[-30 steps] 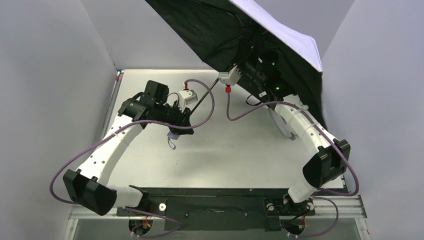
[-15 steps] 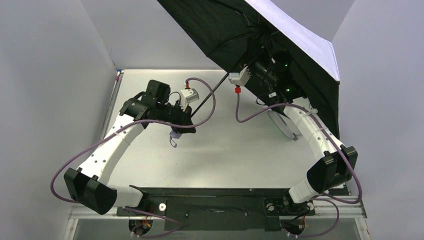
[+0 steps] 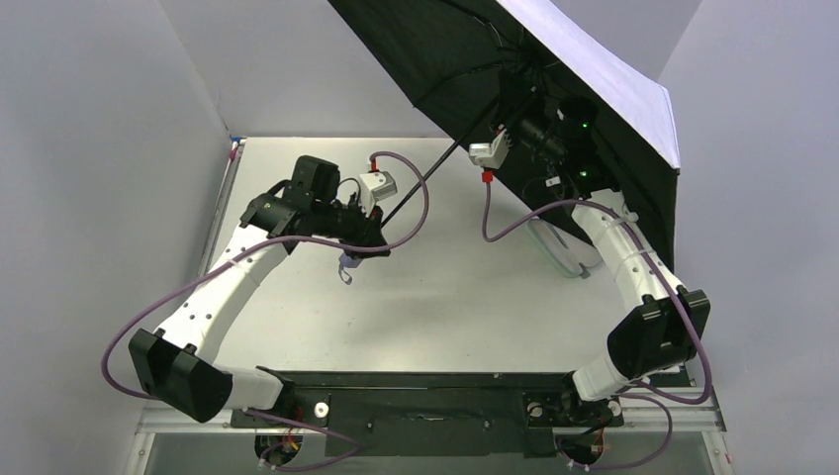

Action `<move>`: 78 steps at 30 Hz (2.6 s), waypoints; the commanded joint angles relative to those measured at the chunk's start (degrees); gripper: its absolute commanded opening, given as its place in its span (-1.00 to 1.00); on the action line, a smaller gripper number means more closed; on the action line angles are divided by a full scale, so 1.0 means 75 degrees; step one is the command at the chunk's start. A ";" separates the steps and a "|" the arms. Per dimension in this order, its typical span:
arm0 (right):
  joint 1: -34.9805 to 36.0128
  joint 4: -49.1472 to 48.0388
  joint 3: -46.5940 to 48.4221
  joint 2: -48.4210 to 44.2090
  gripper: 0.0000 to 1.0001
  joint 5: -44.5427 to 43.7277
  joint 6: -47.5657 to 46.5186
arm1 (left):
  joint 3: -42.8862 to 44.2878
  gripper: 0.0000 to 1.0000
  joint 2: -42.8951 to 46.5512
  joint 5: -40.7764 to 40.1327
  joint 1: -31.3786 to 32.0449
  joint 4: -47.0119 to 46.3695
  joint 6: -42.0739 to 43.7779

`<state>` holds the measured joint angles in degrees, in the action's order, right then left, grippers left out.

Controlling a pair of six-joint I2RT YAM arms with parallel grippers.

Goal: Open the umbrella

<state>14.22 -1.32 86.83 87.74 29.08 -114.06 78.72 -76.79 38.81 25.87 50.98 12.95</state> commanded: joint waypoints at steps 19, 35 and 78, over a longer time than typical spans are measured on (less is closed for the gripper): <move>-0.2351 -0.2417 0.0949 0.0500 -1.00 -0.3846 -0.0269 | -0.0936 -1.00 -0.0118 -0.0700 -0.0004 0.3340 0.2428; -0.3042 -0.2554 0.1654 0.0898 -1.00 -0.4446 0.0074 | -0.1709 -1.00 -0.0159 -0.1361 0.0002 0.3600 0.3106; 0.0191 -0.1841 -0.3004 -0.1264 0.23 -0.2427 -0.0417 | 0.0132 -1.00 -0.0673 -0.0136 0.0453 0.0031 -0.0173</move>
<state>14.57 -17.52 66.08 79.79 13.82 -116.99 78.26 -82.00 36.03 29.32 50.00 12.43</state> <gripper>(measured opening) 0.591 0.051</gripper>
